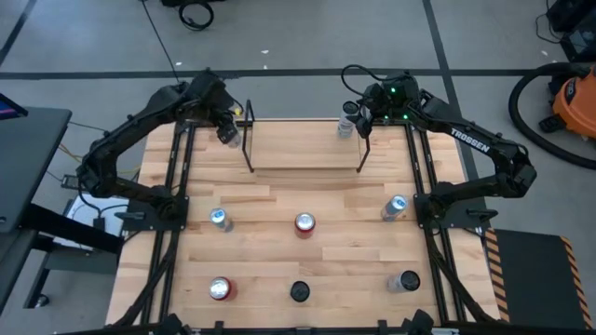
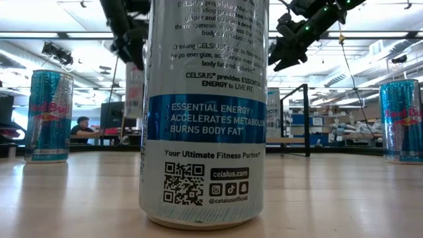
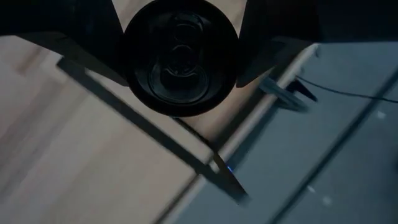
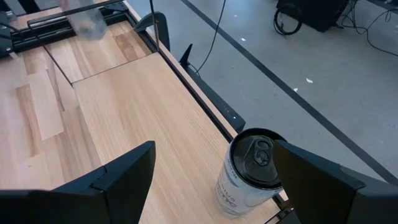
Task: Place canned beverage on shelf
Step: Put the top white-pink soda can on the shelf
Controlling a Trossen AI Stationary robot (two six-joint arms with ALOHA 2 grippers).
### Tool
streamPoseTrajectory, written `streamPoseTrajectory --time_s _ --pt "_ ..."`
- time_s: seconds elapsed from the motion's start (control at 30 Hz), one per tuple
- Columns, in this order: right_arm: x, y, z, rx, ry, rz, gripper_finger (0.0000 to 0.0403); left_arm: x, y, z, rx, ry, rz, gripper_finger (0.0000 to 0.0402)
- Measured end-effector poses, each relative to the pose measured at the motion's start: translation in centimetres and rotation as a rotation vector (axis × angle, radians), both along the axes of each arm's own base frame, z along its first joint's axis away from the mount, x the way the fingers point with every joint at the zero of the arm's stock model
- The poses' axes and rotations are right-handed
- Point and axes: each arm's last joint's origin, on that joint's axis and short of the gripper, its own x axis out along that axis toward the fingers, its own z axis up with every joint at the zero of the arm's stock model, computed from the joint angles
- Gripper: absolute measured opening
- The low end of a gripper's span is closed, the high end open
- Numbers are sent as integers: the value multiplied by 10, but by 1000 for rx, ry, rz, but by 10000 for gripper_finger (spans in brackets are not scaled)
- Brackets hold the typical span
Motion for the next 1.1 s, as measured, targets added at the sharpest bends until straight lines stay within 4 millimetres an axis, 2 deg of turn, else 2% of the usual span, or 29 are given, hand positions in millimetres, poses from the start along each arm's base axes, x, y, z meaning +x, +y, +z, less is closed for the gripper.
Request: streamPoseTrajectory --time_s 0.17,0.43,0.63,0.73,0.83,1.1 --pt "0 0 0 0 0 0 332 -5 -3 32 87 -6 23 255" --pt "0 0 0 2 1 -1 332 -12 -9 81 208 -130 27 255" --pt "0 0 0 3 2 -1 332 -7 -17 103 285 -226 -7 256" --pt "0 0 0 3 1 0 332 -1 -19 106 290 -277 -55 256" --pt "0 0 0 2 1 0 332 15 -18 101 269 -298 -110 256" --pt "0 0 0 17 -9 -12 332 68 0 67 198 -238 -176 256"
